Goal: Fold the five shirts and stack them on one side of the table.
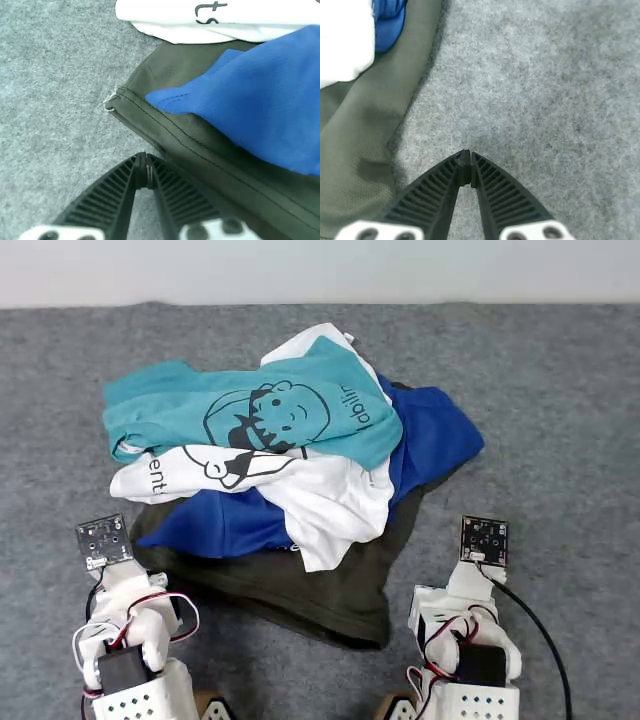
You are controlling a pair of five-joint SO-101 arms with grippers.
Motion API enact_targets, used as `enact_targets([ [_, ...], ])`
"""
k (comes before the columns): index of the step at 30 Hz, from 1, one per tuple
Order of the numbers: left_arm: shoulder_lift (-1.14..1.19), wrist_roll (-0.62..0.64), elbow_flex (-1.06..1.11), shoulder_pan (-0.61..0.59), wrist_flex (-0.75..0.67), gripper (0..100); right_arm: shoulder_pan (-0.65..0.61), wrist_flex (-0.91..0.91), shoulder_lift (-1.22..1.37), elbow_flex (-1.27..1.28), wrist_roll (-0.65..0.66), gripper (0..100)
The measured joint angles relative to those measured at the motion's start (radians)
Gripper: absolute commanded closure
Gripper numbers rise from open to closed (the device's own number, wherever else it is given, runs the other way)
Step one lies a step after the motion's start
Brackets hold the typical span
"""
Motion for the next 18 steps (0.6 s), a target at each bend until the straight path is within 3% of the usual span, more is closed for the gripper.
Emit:
enact_targets([
  [5, 0.0, 0.0, 0.0, 0.002, 0.0, 99, 0.0, 0.0, 0.0, 0.0, 0.0, 98.7],
  [13, 0.0, -0.005, -0.005, 0.13, 0.0, 99, 0.0, 0.0, 0.0, 0.0, 0.0, 98.7],
  [18, 0.0, -0.153, -0.098, 0.144, -0.009, 99, 0.0, 0.0, 0.0, 0.0, 0.0, 98.7],
])
